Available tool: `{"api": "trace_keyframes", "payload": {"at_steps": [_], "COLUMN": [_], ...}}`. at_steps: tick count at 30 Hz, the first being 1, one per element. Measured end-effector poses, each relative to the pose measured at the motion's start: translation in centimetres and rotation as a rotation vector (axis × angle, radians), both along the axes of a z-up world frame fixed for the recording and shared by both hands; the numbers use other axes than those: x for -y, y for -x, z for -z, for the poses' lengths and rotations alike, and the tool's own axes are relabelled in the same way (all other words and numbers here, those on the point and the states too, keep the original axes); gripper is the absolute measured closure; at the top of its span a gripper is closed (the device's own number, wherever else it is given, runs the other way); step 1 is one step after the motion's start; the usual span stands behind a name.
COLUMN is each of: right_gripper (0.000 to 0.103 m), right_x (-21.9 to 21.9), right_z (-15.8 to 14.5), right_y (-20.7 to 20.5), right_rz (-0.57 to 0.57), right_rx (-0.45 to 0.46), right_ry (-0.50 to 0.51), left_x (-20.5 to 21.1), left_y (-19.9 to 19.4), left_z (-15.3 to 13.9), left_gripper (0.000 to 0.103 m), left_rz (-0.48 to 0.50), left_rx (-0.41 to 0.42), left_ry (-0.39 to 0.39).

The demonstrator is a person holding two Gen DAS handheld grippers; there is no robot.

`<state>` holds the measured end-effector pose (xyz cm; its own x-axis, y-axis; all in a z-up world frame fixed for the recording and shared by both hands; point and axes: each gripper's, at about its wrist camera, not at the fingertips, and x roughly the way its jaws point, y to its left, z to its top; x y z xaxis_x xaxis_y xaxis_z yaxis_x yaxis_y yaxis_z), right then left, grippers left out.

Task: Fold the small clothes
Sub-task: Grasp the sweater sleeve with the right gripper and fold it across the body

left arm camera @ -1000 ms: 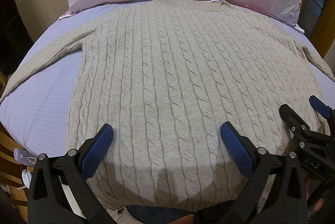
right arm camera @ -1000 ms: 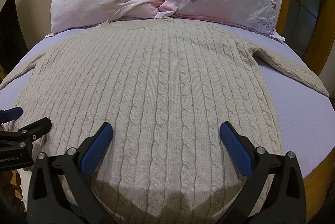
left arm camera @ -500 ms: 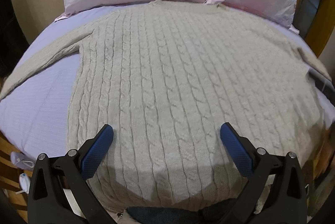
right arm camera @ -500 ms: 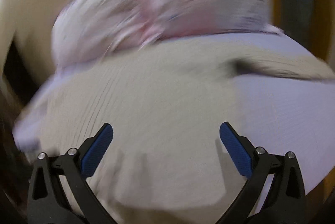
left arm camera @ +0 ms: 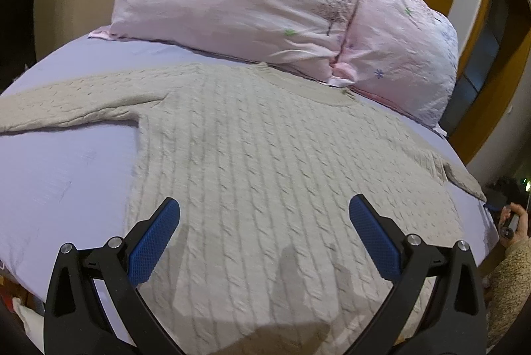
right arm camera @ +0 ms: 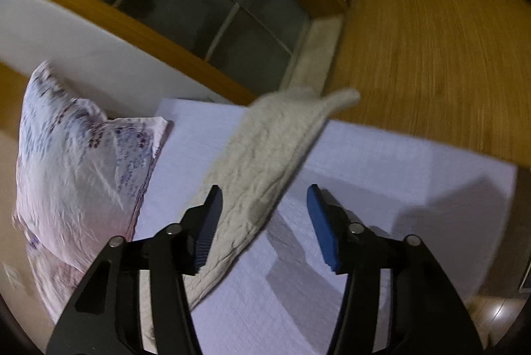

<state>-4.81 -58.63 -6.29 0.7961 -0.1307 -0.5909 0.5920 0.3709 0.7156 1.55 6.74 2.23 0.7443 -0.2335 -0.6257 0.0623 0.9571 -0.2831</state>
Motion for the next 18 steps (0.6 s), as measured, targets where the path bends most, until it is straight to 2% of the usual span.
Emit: {"api": "trace_keyframes", "payload": {"at_steps": [2, 3, 5, 7, 9, 10, 12, 13, 14, 15, 18], "right_gripper": [0.058, 0.066, 0.076, 0.095, 0.096, 0.096, 0.097, 0.097, 0.097, 0.097, 0.097], "right_x": [0.0, 1.0, 1.1, 1.5, 2.0, 1.5, -1.0, -3.5, -5.9, -7.7, -16.5], "right_z": [-0.1, -0.3, 0.0, 0.2, 0.1, -0.7, -3.8, -6.3, -8.2, -9.6, -14.5], "right_y": [-0.1, -0.7, -1.2, -2.0, -4.1, -4.5, -5.1, -5.4, -5.8, -6.1, -8.4], "right_rz": [0.009, 0.004, 0.009, 0.018, 0.021, 0.026, -0.006, -0.055, -0.113, -0.164, -0.395], "right_rx": [-0.017, -0.009, -0.006, -0.027, -0.025, -0.020, 0.034, 0.084, 0.140, 0.184, 0.333], "right_ry": [0.012, 0.004, 0.005, 0.016, 0.002, 0.027, 0.166, 0.264, 0.318, 0.344, 0.435], "left_x": [-0.7, -1.3, -2.0, -3.0, -4.4, -5.3, -7.8, -9.1, -10.7, -11.6, -14.2], "left_y": [-0.4, -0.6, -0.6, -0.5, -0.4, -0.3, 0.1, 0.4, 0.8, 1.0, 1.1], "left_z": [0.1, 0.1, 0.0, -0.3, -0.5, -0.5, -0.6, -0.6, -0.6, -0.6, -1.0], "left_gripper": [0.001, 0.001, 0.001, 0.001, 0.001, 0.001, 0.001, 0.001, 0.001, 0.001, 0.001], "left_rz": [-0.010, -0.017, -0.025, -0.048, -0.086, -0.109, -0.155, -0.176, -0.206, -0.232, -0.335], "left_rx": [-0.009, -0.013, -0.006, 0.007, 0.015, 0.019, 0.047, 0.073, 0.111, 0.129, 0.149], "left_ry": [0.023, 0.036, 0.049, 0.051, 0.050, 0.061, 0.124, 0.166, 0.217, 0.236, 0.208]}}
